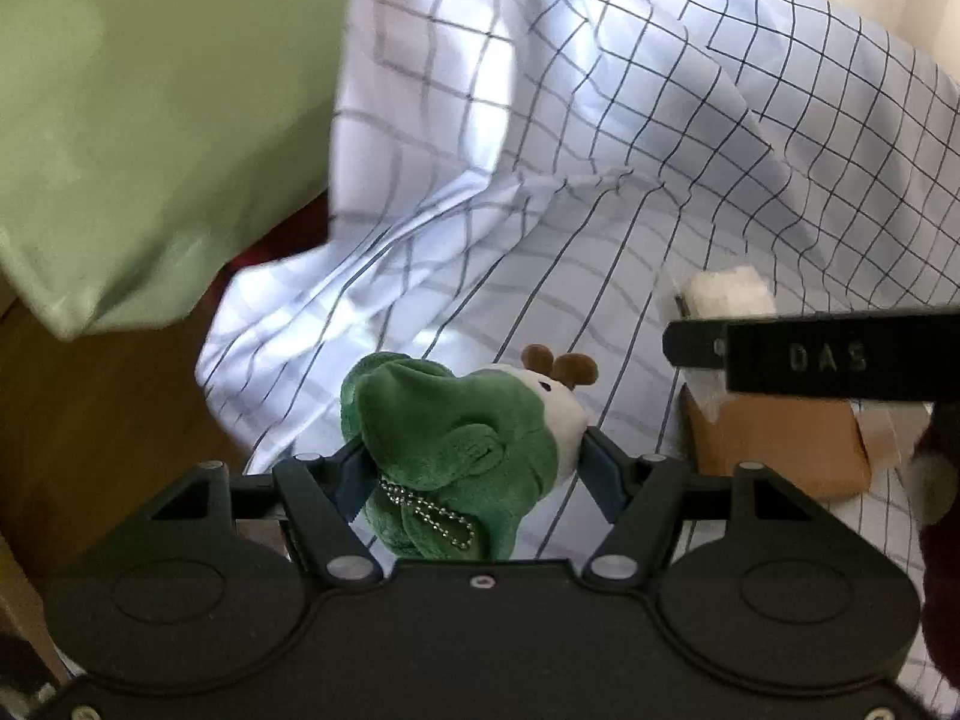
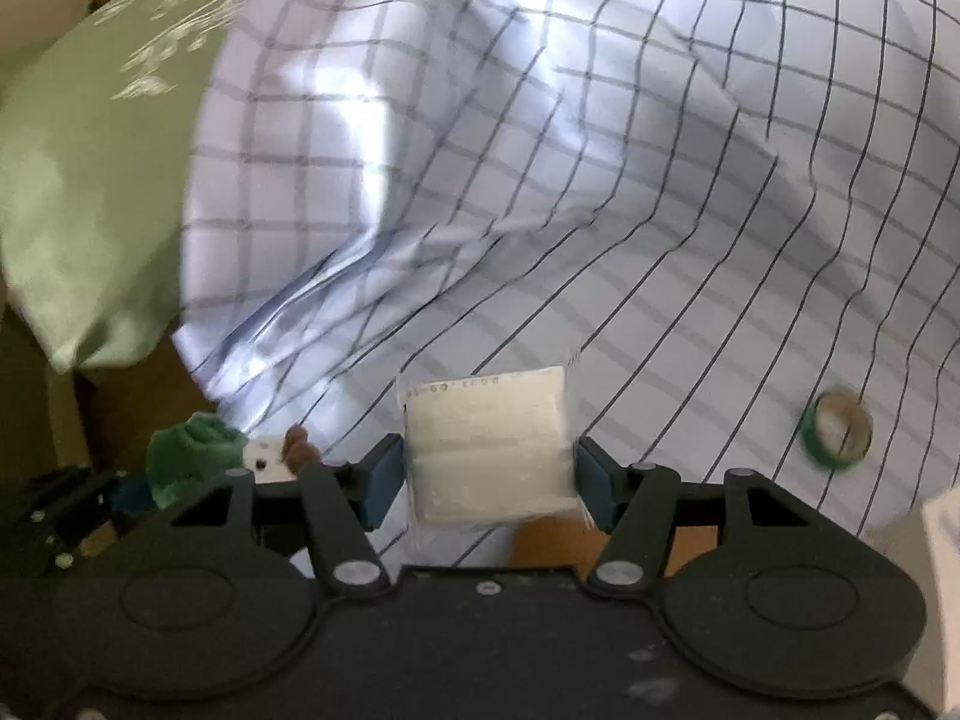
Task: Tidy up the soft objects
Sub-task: 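Lift the green plush and gauze packet with both tools and carry them over the basket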
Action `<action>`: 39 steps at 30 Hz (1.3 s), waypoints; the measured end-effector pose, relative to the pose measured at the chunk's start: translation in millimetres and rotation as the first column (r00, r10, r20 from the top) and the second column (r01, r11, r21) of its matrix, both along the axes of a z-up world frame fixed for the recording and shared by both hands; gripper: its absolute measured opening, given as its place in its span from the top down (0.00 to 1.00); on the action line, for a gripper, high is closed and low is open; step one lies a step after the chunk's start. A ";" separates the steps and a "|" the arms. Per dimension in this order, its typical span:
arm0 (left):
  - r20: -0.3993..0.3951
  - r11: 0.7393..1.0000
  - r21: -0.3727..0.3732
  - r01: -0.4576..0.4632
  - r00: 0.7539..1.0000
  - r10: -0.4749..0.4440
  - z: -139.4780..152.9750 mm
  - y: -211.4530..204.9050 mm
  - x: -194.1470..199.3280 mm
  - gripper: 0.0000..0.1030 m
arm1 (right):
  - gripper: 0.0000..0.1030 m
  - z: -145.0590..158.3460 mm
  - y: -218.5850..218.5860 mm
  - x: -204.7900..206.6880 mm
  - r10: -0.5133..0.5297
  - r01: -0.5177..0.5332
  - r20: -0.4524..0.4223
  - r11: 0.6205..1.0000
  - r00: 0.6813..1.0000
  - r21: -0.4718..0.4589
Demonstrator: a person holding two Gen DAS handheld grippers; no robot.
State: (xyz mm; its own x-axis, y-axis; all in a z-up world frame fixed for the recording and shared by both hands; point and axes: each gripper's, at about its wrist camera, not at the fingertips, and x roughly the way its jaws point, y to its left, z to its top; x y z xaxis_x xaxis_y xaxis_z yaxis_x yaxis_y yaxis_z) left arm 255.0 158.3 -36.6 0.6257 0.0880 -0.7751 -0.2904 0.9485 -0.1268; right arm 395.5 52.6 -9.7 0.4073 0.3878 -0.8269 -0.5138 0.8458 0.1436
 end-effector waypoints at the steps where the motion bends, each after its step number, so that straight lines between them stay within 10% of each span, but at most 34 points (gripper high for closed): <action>1: -0.001 1.000 0.000 -0.006 1.000 0.006 0.7 -0.5 -7.5 0.37 | 0.41 0.5 -1.7 -10.1 0.004 -0.004 0.002 1.000 1.000 -0.001; 20: 0.018 0.989 -0.013 0.145 0.989 -0.145 27.8 -53.0 -123.0 0.37 | 0.41 29.6 -113.7 -221.1 -0.215 0.212 0.039 0.976 0.976 0.058; 39: 0.090 0.926 -0.008 0.378 0.922 -0.376 43.9 -147.1 -188.6 0.36 | 0.41 65.2 -210.0 -369.7 -0.599 0.566 0.205 0.800 0.774 0.200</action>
